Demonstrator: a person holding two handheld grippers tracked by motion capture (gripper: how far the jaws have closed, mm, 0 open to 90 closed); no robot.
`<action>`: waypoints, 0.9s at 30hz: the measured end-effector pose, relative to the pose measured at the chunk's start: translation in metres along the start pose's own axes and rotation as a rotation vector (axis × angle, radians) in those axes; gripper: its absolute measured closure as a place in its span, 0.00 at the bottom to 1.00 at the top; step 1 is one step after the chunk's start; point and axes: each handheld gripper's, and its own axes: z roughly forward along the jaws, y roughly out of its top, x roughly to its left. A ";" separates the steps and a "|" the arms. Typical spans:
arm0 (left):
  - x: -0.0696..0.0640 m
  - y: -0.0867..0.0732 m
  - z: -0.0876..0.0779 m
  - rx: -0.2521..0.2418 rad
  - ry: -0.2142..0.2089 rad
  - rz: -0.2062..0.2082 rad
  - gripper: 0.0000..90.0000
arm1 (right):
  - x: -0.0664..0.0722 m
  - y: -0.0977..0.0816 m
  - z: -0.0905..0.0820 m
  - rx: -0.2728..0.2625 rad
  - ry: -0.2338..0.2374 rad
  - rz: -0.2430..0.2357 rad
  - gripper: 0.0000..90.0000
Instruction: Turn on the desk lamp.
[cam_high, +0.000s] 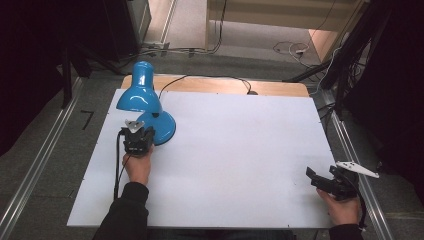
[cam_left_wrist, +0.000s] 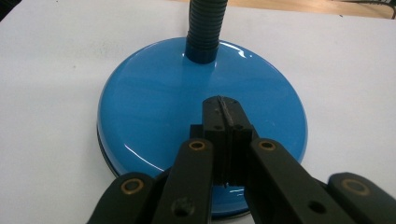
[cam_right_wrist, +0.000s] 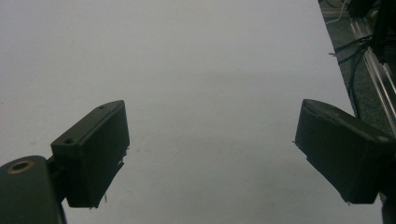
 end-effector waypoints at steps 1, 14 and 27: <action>0.000 0.000 0.000 0.001 0.002 0.001 1.00 | 0.000 0.000 0.000 0.000 0.000 0.000 0.09; 0.000 -0.003 -0.003 -0.001 0.011 -0.003 1.00 | 0.000 0.000 0.000 0.000 0.000 -0.002 0.09; 0.003 -0.001 -0.012 0.008 -0.046 -0.035 0.95 | -0.001 0.000 0.000 0.001 -0.002 0.005 0.09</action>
